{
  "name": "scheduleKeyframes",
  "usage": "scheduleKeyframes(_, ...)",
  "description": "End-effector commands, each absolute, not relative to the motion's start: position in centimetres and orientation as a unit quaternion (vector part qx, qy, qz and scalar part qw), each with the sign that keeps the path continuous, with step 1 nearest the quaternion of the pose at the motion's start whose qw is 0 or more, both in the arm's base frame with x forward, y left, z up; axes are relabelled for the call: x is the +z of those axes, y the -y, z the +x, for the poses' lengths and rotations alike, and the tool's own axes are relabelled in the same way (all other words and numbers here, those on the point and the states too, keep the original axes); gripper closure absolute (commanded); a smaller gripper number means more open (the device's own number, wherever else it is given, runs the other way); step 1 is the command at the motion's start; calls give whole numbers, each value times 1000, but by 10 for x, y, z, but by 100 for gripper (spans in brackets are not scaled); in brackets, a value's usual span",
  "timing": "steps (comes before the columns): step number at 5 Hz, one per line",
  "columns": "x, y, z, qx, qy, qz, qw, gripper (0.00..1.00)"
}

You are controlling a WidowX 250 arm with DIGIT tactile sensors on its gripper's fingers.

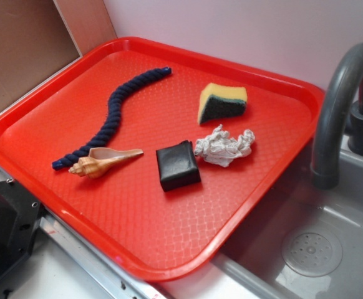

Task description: Grab the green sponge.

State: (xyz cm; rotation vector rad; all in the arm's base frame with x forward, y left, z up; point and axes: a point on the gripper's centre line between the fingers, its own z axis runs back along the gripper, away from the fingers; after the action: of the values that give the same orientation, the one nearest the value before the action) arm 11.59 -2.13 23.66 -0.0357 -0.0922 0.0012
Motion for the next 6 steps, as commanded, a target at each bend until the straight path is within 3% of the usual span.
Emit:
scheduleKeyframes(1,237,21,116,1,46,-18,999,0)
scheduleKeyframes(3,227,28,160,-90,96,12,991,0)
scheduleKeyframes(4,210,44,190,-134,115,47,983,0)
scheduleKeyframes(5,194,59,219,-187,140,60,971,0)
scheduleKeyframes(6,178,74,247,-224,158,17,962,0)
